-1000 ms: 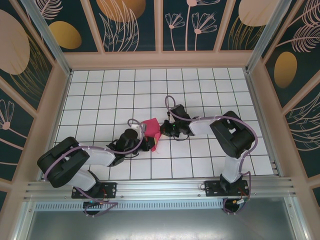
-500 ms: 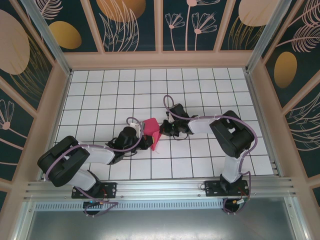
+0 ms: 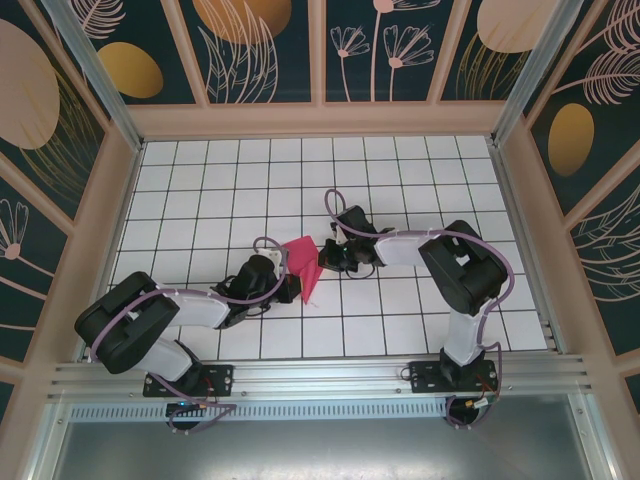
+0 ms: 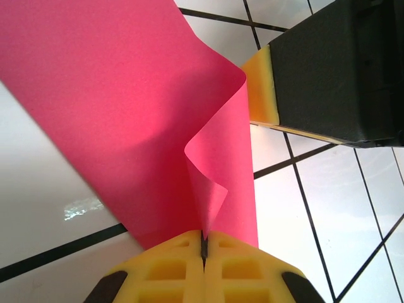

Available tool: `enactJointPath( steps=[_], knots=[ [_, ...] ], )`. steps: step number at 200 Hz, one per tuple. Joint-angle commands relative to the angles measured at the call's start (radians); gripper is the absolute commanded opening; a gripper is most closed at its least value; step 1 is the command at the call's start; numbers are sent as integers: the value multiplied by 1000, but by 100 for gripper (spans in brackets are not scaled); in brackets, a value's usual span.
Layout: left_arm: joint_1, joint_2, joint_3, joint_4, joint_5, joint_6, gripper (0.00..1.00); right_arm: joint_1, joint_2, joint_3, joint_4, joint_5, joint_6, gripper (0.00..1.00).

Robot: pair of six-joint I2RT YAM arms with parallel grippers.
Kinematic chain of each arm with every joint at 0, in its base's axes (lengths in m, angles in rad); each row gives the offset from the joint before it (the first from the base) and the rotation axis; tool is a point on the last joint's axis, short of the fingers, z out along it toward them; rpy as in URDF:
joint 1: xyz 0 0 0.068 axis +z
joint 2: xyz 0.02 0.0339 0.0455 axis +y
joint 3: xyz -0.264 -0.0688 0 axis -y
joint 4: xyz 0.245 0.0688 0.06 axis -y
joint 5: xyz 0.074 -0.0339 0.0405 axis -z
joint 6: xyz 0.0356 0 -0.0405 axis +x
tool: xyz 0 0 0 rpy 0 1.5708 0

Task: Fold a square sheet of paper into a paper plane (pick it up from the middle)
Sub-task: Third fold the triangle at the center of the table.

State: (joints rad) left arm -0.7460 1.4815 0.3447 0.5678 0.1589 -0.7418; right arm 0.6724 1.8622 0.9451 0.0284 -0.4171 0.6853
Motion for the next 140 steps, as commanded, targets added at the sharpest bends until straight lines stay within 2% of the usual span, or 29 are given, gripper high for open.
enactJointPath(
  steps=[1,140],
  knots=[
    [7,13,21,-15,-24,36,1,4,46,8,-76,67,-24,5],
    [7,63,44,59,29,68,5,7,13,57,-105,50,-20,8]
  ],
)
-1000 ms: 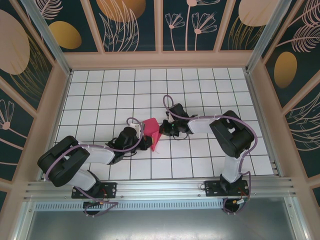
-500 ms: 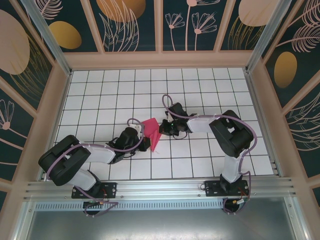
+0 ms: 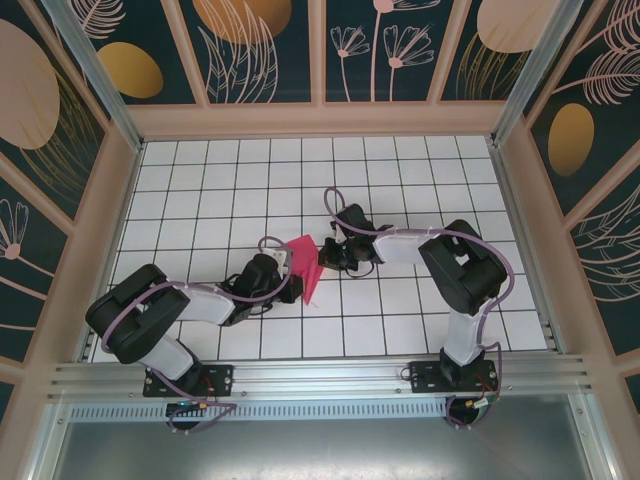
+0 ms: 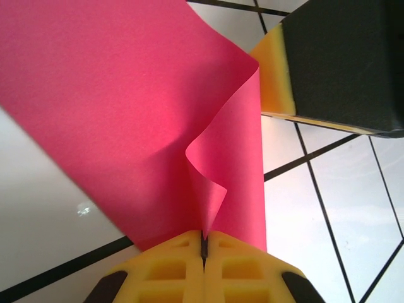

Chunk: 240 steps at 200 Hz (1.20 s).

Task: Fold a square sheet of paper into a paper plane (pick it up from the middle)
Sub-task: Third fold the triangle at the center of the table.

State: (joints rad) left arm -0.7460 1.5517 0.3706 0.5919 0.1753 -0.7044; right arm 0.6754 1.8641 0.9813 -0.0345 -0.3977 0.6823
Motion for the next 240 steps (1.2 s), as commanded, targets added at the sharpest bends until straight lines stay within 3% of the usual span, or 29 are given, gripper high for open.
enactJointPath(
  steps=[1,67,116,186,240],
  knots=[
    [7,-9,18,35,11,32,5,4,11,19,-41,31,-17,8],
    [7,52,5,101,57,27,6,4,10,1,-18,24,-3,8],
    [7,62,2,67,0,34,4,4,3,6,-21,32,3,9],
    [7,108,10,54,-3,38,4,-6,-115,5,-75,120,6,25],
    [7,119,20,52,10,43,4,-14,-205,-20,-118,207,12,29]
  ],
)
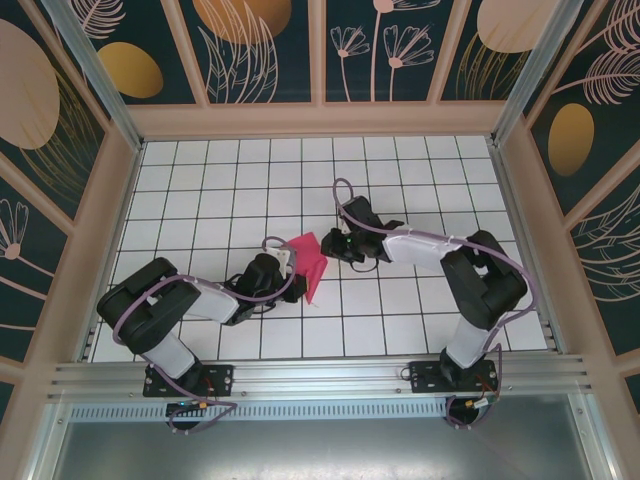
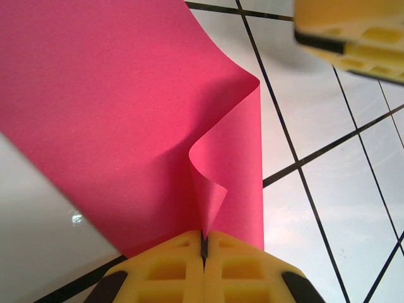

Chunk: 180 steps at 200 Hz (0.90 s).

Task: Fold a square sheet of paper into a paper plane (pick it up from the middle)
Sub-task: Third fold the triangle at the center of the table.

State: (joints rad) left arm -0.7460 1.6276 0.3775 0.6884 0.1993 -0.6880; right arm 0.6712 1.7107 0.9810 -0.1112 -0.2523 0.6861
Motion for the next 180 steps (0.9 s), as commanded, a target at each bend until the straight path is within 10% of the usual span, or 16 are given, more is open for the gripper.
enactJointPath(
  steps=[1,180],
  knots=[
    [7,43,14,-46,-14,27,4,-10,-54,-20,-42,63,8,29],
    [8,32,18,-49,-3,19,5,3,47,-63,150,-172,73,7]
  ],
)
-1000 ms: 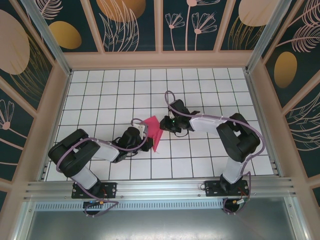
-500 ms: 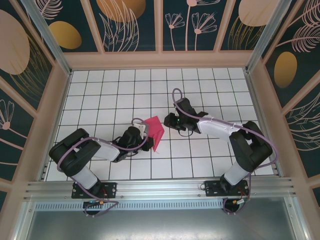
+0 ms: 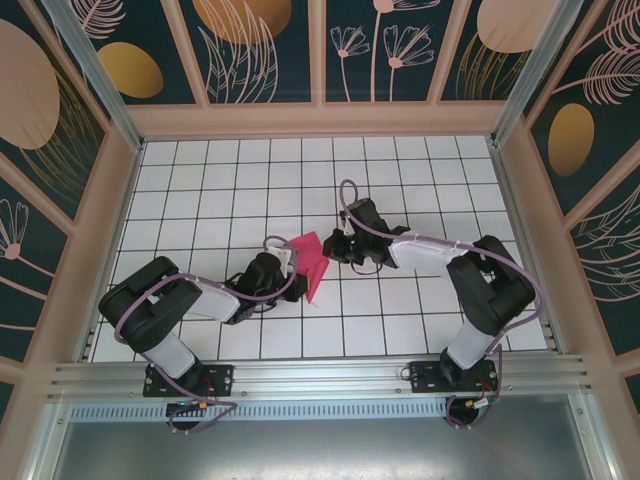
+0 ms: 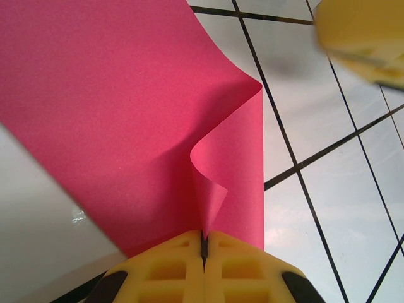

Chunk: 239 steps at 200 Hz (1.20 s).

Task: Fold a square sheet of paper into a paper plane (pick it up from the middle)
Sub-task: Third fold the triangle at the center of the table.

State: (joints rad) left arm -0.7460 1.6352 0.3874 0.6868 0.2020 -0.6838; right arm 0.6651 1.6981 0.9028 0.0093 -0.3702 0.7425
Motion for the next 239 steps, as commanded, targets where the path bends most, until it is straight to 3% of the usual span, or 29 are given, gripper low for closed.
enactJointPath(
  steps=[1,102,239],
  knots=[
    [7,25,8,-47,-7,15,5,9,61,15,31,-55,18,7],
    [7,11,15,-75,-18,15,4,14,133,20,39,-35,14,7],
    [8,-7,-15,-80,-58,1,0,14,120,39,0,-20,-16,9]
  ],
)
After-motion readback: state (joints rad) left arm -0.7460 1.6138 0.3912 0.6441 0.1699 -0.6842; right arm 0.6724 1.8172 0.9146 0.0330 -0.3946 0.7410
